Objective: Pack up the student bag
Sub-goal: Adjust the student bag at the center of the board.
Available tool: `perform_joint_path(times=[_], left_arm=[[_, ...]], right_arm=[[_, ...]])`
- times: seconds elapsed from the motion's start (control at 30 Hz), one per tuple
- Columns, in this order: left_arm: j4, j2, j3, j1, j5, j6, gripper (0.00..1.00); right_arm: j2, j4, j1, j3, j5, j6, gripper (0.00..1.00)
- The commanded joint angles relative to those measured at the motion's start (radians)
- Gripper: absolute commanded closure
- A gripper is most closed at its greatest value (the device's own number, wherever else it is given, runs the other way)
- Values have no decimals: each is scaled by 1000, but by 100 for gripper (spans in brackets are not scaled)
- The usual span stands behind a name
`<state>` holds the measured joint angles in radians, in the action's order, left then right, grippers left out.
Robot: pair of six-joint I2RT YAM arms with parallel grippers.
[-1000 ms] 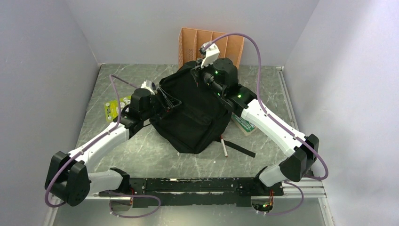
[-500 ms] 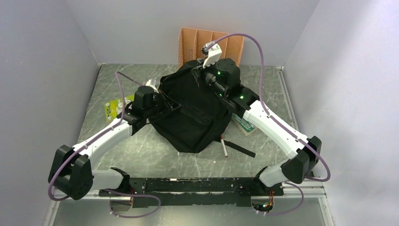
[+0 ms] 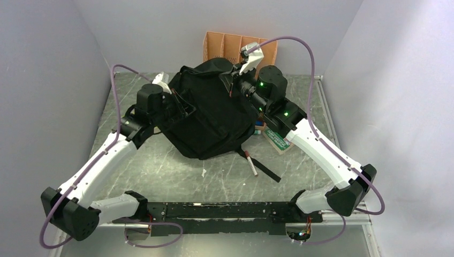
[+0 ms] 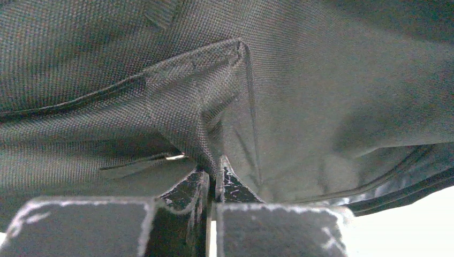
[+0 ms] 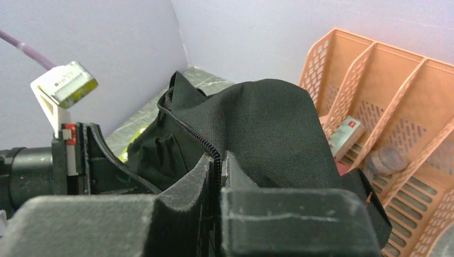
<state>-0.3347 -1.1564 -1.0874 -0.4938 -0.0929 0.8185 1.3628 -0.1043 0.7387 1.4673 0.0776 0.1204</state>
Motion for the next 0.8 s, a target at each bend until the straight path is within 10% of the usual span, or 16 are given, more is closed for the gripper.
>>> perform_joint_path(times=[0.0, 0.77], left_arm=[[-109, 55, -113, 9, 69, -85, 95], [-305, -131, -182, 23, 80, -288, 95]], right_arm=[[-21, -38, 13, 37, -71, 76, 100], [-188, -198, 27, -410, -8, 320, 100]])
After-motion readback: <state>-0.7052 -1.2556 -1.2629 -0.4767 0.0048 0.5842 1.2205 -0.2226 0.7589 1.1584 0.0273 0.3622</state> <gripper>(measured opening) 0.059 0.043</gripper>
